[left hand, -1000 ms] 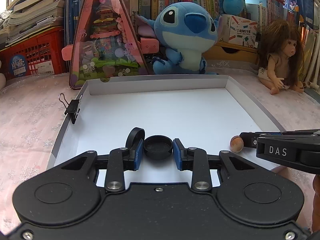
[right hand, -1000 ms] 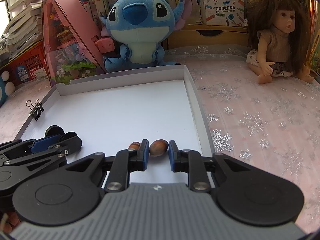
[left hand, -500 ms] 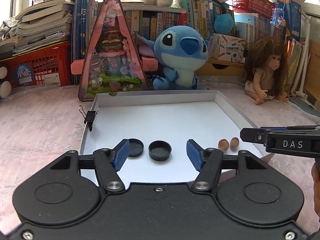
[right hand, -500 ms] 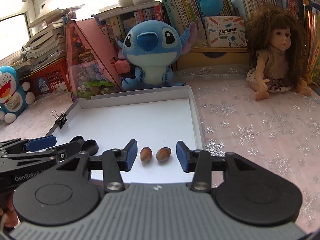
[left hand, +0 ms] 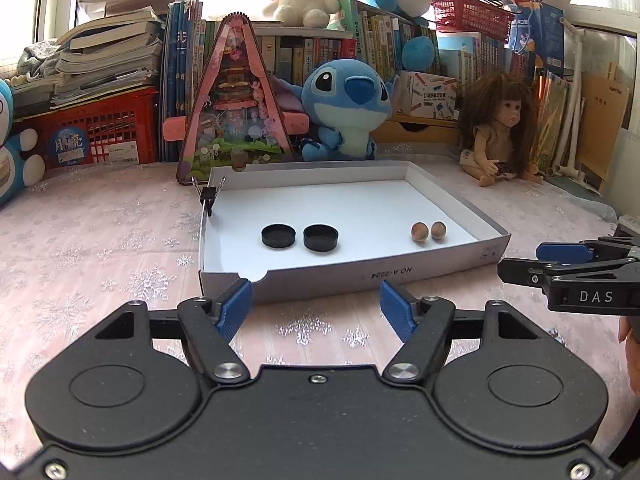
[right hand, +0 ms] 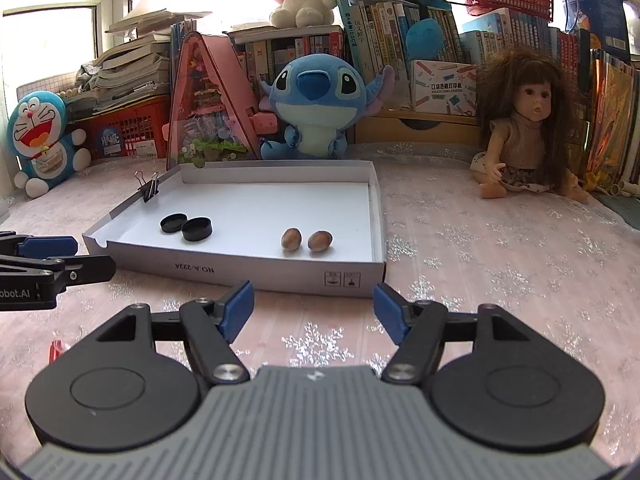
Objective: Organize rigid objects
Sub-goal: 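Move the left tool toward the red marker while the right tool approaches the binder clips, then grasp the red marker with the left tool while the right tool grasps the blue beaded hair clip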
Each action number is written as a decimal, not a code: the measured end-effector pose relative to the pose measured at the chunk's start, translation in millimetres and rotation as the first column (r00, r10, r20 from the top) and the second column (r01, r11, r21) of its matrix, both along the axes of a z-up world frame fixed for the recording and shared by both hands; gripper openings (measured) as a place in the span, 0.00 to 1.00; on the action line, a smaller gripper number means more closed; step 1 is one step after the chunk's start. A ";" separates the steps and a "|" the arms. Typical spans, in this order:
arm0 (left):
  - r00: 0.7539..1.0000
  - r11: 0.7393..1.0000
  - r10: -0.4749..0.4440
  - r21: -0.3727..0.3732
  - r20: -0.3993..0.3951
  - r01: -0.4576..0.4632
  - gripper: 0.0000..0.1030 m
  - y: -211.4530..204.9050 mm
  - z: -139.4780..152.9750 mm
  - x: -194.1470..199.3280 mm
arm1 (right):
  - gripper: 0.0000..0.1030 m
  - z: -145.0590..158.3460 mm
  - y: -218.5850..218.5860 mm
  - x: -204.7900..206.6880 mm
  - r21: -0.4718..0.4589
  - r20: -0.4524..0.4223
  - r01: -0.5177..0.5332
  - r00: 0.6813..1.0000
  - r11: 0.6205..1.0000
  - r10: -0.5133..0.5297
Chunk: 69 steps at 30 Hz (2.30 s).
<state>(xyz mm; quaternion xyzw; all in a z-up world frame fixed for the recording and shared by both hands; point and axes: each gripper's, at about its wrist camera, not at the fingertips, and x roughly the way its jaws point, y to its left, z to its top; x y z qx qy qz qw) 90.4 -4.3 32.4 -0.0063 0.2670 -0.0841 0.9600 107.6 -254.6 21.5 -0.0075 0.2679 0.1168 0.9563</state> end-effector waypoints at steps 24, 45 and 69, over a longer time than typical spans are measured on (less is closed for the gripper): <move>1.000 0.999 -0.003 0.052 0.018 0.002 0.54 21.6 -30.0 -83.0 | 0.76 -28.5 -27.3 -76.3 -0.082 0.010 0.005 1.000 0.997 -0.004; 0.999 0.997 0.048 0.064 -0.010 -0.047 0.40 21.9 -39.2 -79.5 | 0.76 -35.6 -29.6 -73.5 -0.099 0.017 0.057 0.998 0.993 -0.055; 0.996 0.995 0.091 0.026 0.010 -0.092 0.09 24.0 -33.9 -62.5 | 0.47 -31.4 -20.0 -56.8 -0.086 0.007 0.010 1.000 0.996 -0.010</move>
